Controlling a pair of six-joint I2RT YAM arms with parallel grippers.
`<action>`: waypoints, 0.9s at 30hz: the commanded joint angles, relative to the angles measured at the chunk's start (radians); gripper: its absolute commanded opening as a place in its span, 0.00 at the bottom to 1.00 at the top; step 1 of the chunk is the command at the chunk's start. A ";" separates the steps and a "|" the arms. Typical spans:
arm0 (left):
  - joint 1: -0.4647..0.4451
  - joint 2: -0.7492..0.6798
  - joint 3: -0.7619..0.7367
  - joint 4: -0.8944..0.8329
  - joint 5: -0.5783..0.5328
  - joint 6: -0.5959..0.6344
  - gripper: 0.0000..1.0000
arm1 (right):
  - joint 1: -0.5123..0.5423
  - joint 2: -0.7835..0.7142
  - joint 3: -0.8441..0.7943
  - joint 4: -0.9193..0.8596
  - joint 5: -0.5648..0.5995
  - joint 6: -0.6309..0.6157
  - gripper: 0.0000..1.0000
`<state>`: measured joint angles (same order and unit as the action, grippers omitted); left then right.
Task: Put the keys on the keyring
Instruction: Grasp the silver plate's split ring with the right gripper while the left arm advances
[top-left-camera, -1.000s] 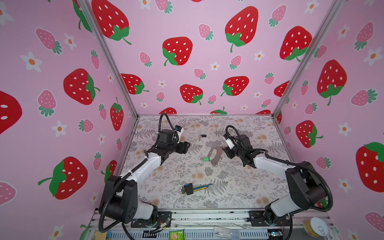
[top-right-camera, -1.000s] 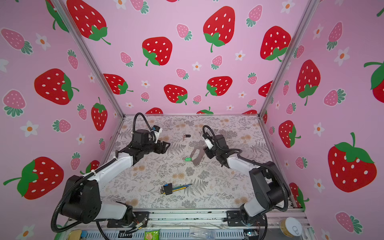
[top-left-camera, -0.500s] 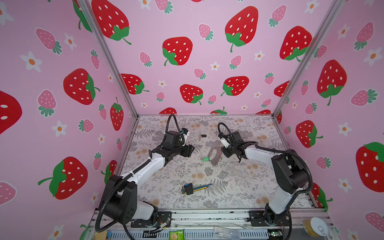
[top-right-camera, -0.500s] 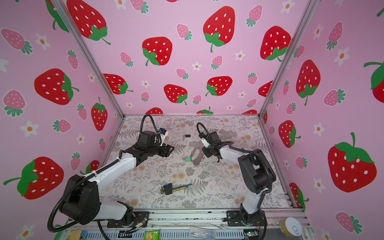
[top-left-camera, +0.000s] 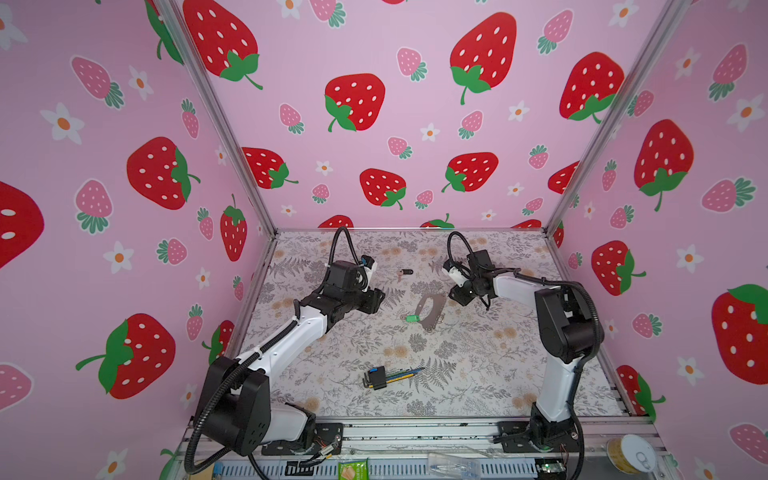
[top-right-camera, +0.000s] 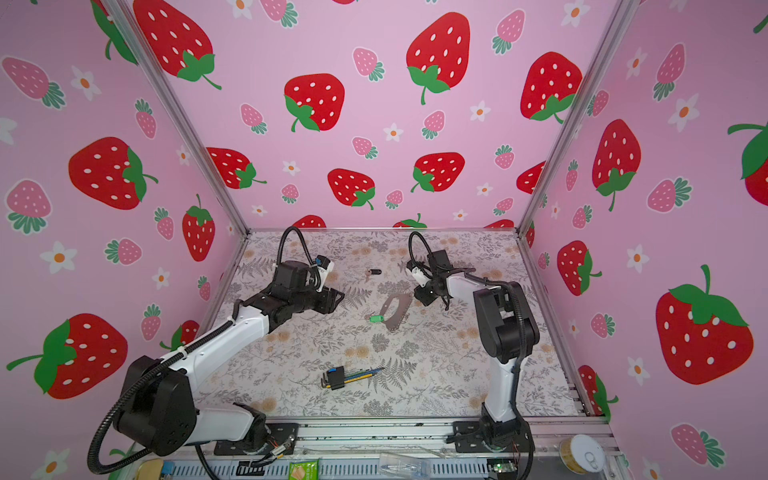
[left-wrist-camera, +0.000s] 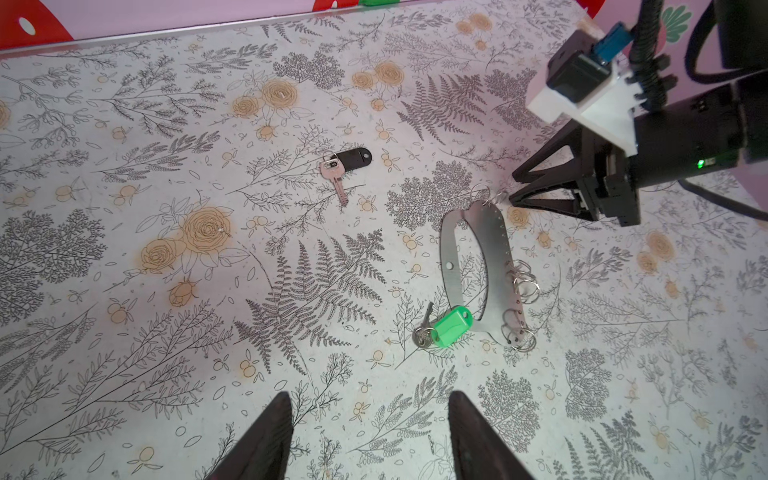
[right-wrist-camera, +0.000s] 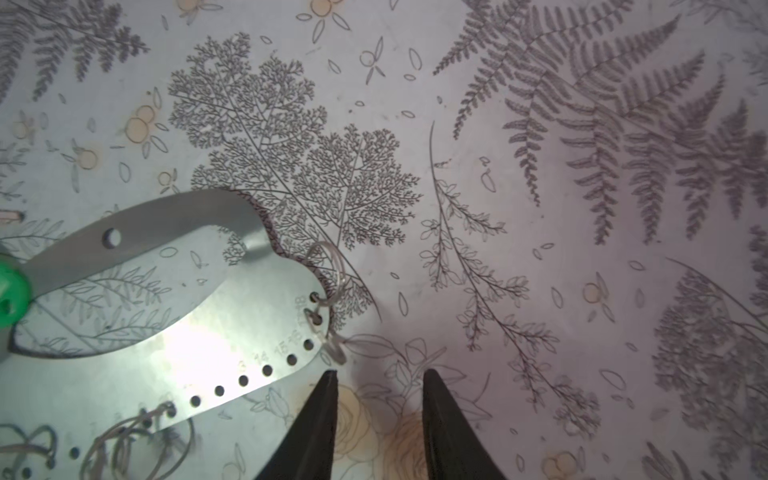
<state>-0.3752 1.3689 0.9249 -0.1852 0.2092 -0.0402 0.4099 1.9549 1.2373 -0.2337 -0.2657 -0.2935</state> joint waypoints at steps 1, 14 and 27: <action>0.000 0.007 0.046 -0.017 -0.004 0.018 0.61 | 0.000 0.010 0.035 -0.068 -0.084 -0.041 0.36; -0.001 0.010 0.040 -0.006 0.010 0.020 0.57 | 0.000 0.038 0.070 -0.088 -0.065 -0.044 0.30; 0.000 0.008 0.037 -0.001 0.012 0.023 0.55 | 0.000 0.062 0.084 -0.093 -0.086 -0.039 0.20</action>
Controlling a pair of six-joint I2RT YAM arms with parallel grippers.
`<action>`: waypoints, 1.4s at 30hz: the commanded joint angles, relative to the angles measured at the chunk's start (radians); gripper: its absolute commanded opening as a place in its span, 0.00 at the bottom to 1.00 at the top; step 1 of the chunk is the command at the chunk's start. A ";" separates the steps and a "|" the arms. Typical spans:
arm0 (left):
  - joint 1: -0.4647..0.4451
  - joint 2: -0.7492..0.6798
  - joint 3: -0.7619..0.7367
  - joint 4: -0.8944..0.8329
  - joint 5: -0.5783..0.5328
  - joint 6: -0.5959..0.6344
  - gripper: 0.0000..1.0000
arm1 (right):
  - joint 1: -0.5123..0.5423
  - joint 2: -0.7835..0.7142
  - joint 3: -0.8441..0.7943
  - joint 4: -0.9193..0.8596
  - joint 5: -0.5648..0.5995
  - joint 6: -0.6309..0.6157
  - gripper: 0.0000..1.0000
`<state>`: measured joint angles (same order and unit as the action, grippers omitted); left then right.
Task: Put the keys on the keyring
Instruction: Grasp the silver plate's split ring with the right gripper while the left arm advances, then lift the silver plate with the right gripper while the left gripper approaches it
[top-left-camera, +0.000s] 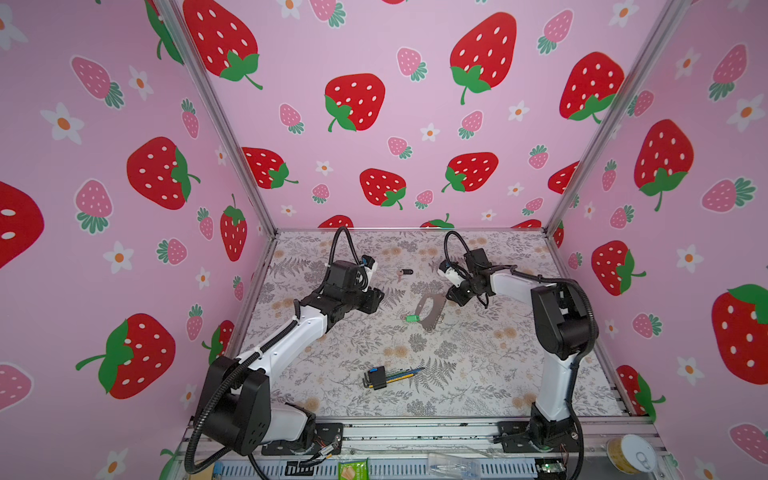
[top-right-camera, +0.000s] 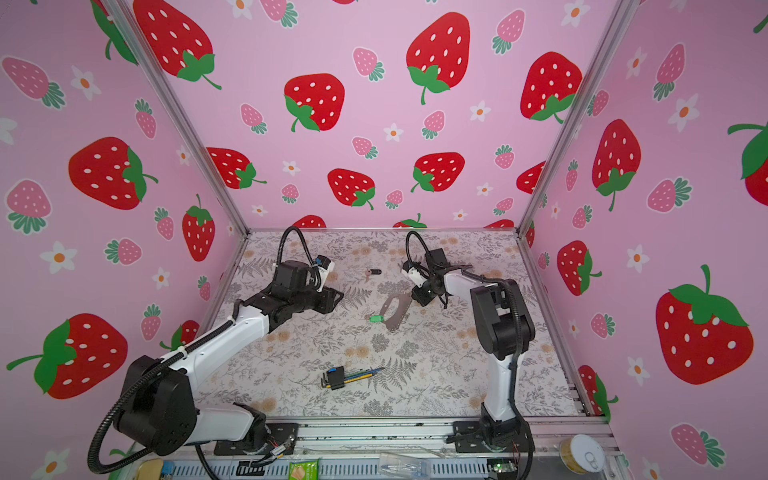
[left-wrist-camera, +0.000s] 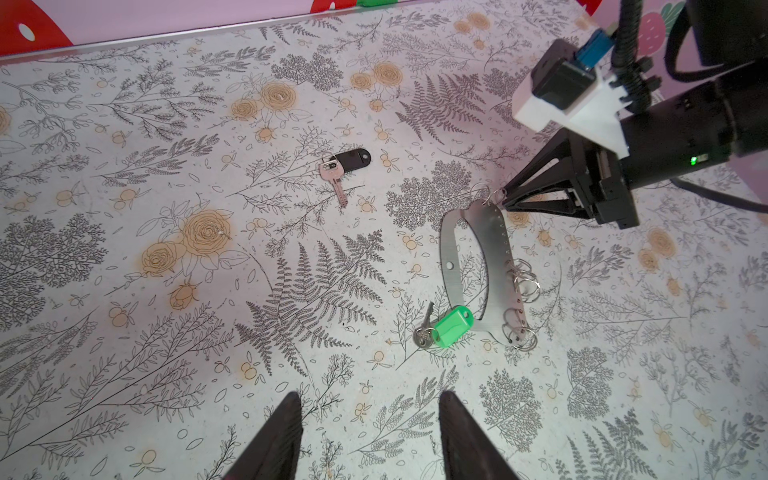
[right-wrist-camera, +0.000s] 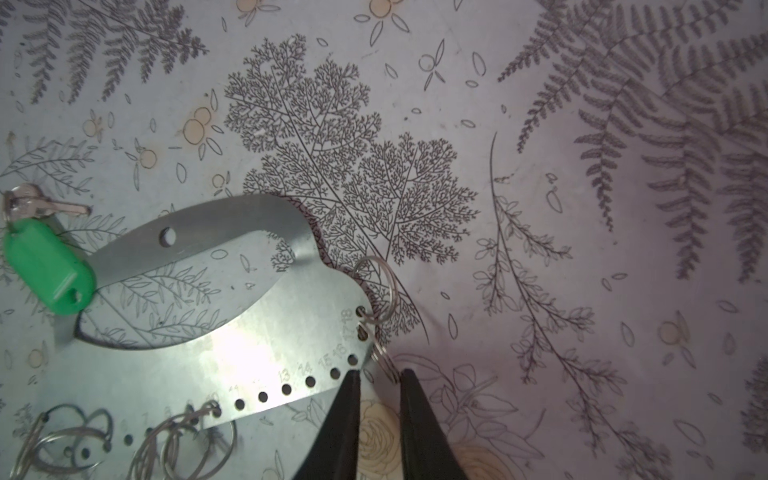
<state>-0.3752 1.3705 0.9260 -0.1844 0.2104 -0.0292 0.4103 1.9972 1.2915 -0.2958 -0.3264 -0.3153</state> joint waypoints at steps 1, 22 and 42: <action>-0.001 0.007 0.036 -0.001 0.012 0.012 0.54 | -0.001 0.020 0.031 -0.031 -0.027 -0.019 0.19; -0.001 -0.020 0.002 0.035 0.050 0.027 0.51 | 0.020 -0.069 0.012 -0.064 -0.042 -0.094 0.03; 0.001 -0.223 -0.193 0.339 0.298 0.168 0.47 | 0.059 -0.299 0.013 -0.072 -0.201 -0.152 0.01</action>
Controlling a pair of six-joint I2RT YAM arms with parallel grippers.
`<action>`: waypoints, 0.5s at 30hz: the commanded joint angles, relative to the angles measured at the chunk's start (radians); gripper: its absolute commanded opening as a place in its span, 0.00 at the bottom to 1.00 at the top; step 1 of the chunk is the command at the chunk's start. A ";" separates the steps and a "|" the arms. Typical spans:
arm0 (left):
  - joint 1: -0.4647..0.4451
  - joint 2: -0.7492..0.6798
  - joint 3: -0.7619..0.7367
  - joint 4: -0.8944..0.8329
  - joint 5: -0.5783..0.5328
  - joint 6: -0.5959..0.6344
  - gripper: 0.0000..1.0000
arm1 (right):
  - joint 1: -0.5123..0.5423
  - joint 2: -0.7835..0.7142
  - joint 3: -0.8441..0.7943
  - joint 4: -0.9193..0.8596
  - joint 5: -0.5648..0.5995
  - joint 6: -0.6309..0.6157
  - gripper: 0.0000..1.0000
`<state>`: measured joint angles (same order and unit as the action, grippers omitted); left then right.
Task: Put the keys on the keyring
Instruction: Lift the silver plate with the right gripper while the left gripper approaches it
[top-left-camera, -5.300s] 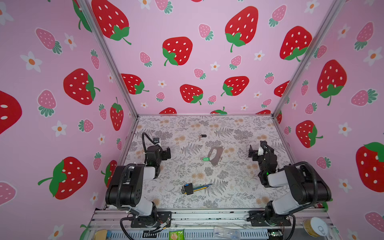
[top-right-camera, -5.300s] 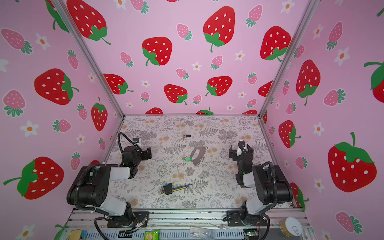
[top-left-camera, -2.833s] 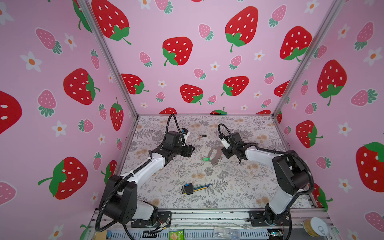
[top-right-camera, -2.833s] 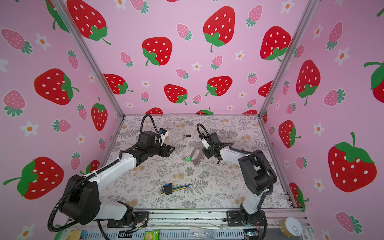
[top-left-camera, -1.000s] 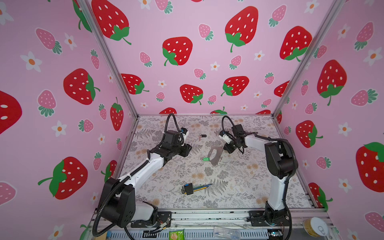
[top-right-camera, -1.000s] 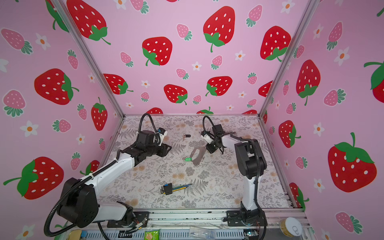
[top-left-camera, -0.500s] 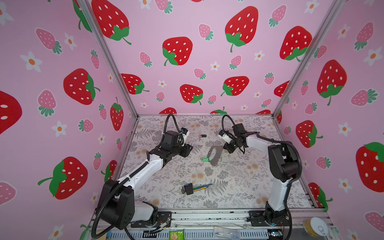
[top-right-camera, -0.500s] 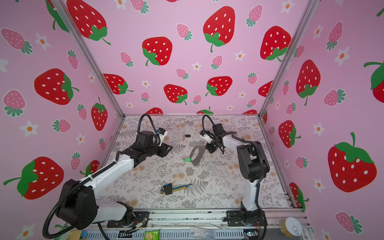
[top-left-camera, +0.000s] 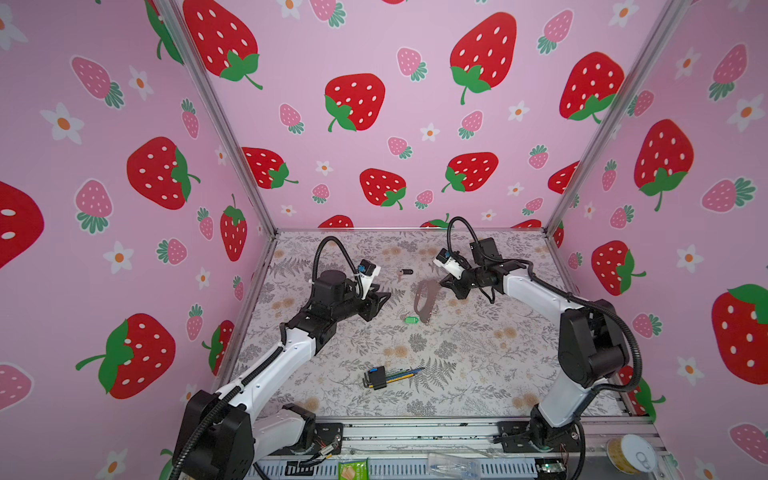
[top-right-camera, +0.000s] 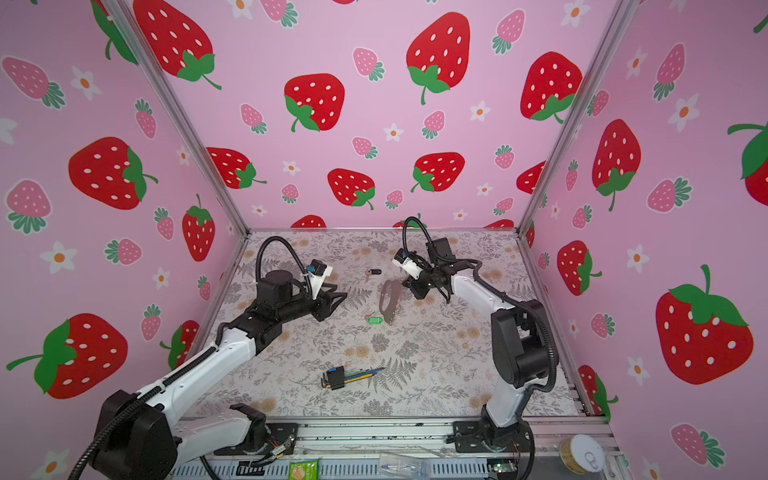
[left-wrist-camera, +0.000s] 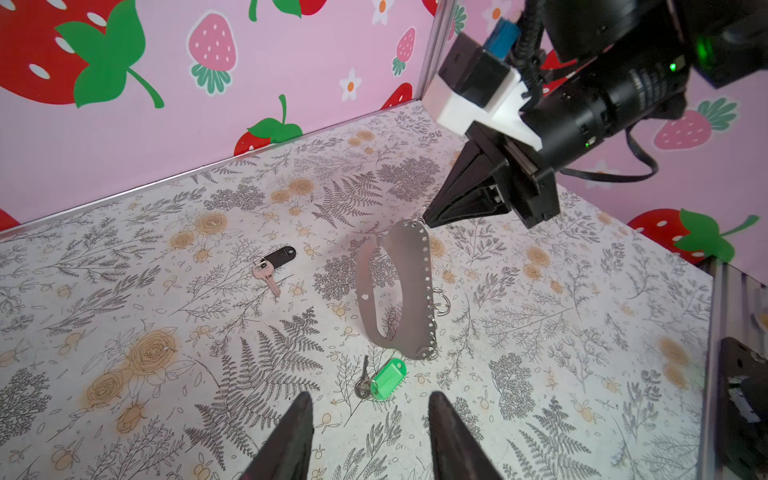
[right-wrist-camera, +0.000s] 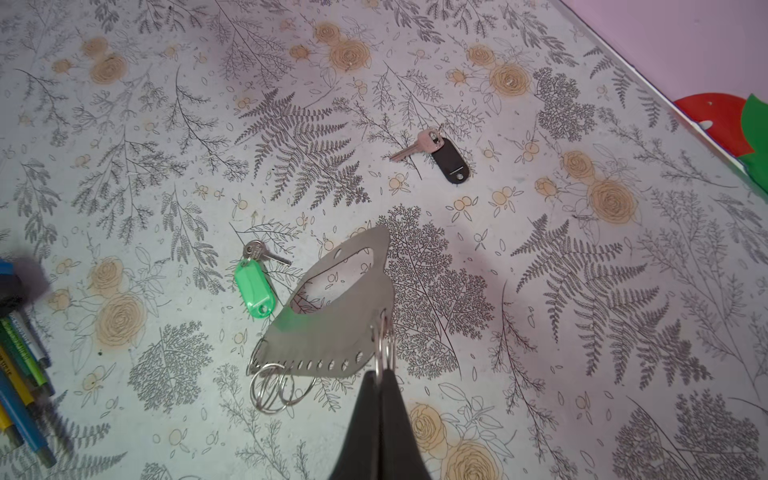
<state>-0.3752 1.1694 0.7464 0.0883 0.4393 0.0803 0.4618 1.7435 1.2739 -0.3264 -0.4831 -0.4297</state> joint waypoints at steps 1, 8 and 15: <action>-0.001 -0.028 -0.015 0.070 0.079 0.071 0.46 | 0.010 -0.058 0.028 -0.040 -0.042 -0.038 0.01; -0.017 -0.050 -0.066 0.213 0.171 0.198 0.35 | 0.056 -0.108 0.014 -0.048 -0.001 -0.050 0.01; -0.052 -0.019 -0.015 0.193 0.187 0.313 0.32 | 0.085 -0.186 -0.042 -0.009 -0.060 -0.070 0.01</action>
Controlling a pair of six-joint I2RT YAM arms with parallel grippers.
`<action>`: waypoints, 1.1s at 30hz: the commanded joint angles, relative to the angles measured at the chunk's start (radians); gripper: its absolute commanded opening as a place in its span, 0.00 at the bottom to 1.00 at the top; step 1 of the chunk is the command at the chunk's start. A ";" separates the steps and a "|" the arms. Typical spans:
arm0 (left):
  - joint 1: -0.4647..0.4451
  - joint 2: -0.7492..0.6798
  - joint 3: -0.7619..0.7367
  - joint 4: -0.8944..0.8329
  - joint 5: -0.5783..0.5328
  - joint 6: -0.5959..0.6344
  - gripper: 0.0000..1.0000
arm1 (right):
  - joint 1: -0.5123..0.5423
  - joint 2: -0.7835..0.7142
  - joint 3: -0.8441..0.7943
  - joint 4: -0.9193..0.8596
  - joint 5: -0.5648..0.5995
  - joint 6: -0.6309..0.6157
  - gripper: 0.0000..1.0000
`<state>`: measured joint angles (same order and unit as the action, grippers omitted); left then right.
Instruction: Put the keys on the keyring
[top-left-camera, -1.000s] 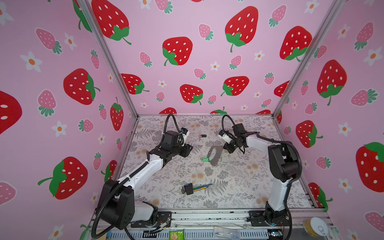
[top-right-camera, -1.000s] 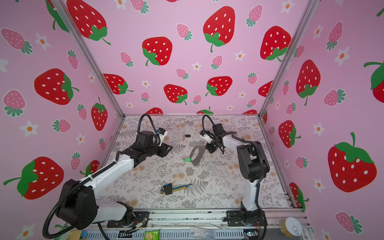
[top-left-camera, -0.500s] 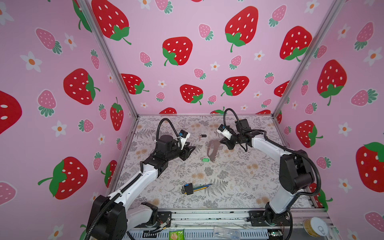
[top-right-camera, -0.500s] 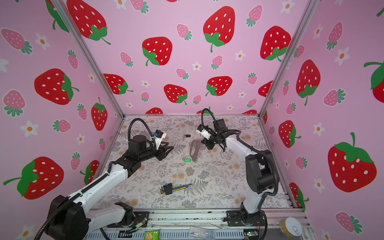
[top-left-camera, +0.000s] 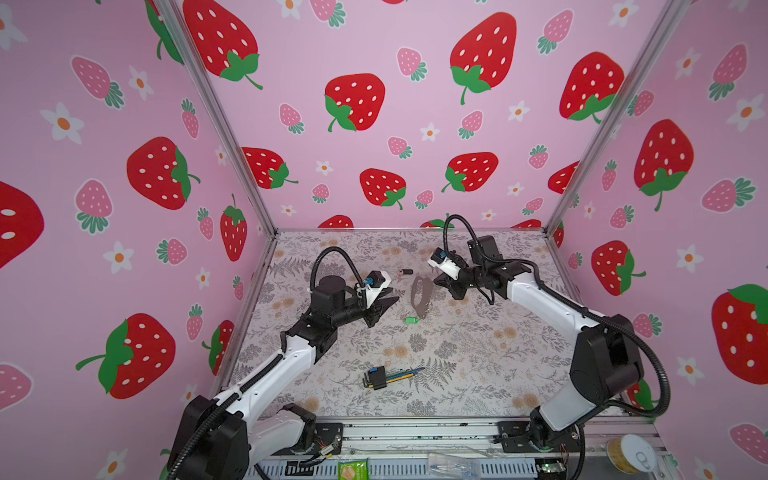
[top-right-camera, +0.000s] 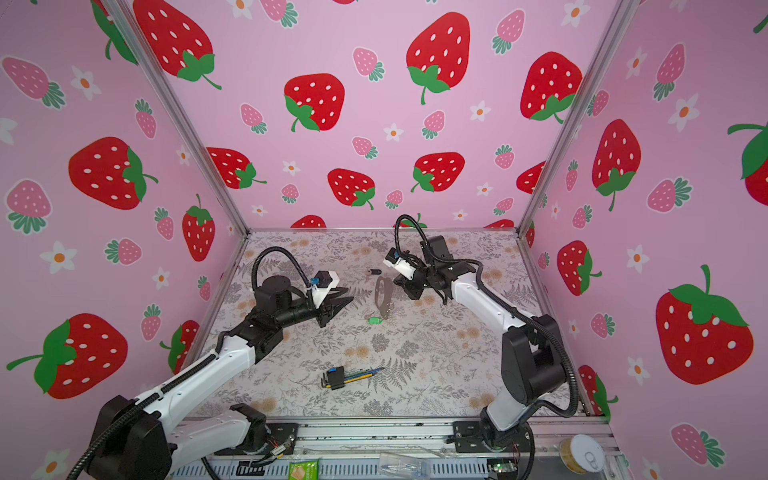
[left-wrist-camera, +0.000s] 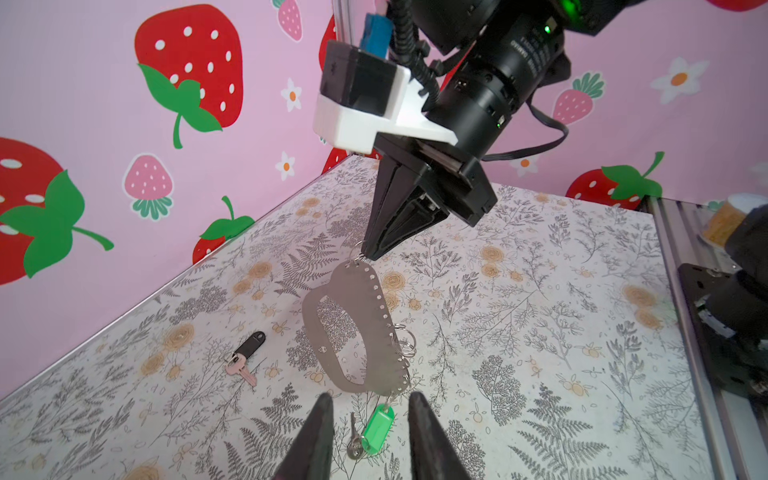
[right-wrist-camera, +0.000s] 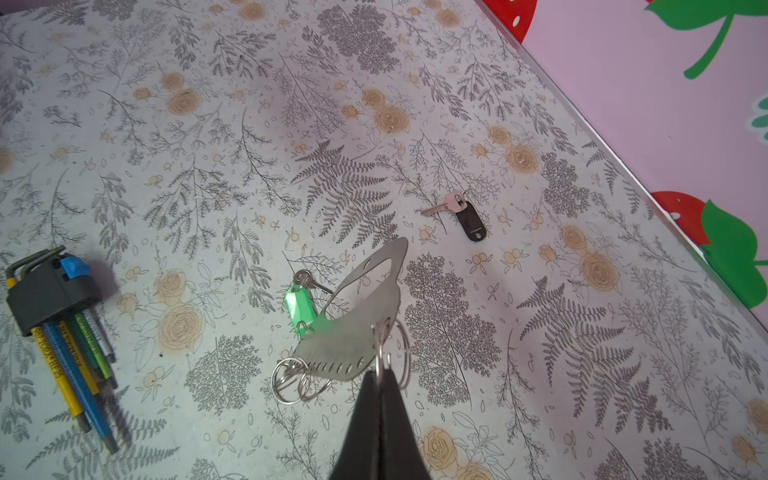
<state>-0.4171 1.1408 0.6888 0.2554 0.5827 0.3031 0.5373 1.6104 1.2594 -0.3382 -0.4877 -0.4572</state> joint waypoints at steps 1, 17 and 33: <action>-0.013 0.016 0.053 0.022 0.049 0.107 0.32 | 0.012 -0.074 -0.049 0.045 -0.065 -0.047 0.01; -0.146 0.111 0.155 -0.032 -0.031 0.376 0.24 | 0.095 -0.213 -0.204 0.118 -0.070 -0.137 0.01; -0.153 0.108 0.119 -0.030 0.012 0.359 0.19 | 0.130 -0.271 -0.290 0.233 -0.132 -0.157 0.02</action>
<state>-0.5781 1.2560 0.8009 0.2199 0.5312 0.6647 0.6594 1.3682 0.9821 -0.1501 -0.5667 -0.5858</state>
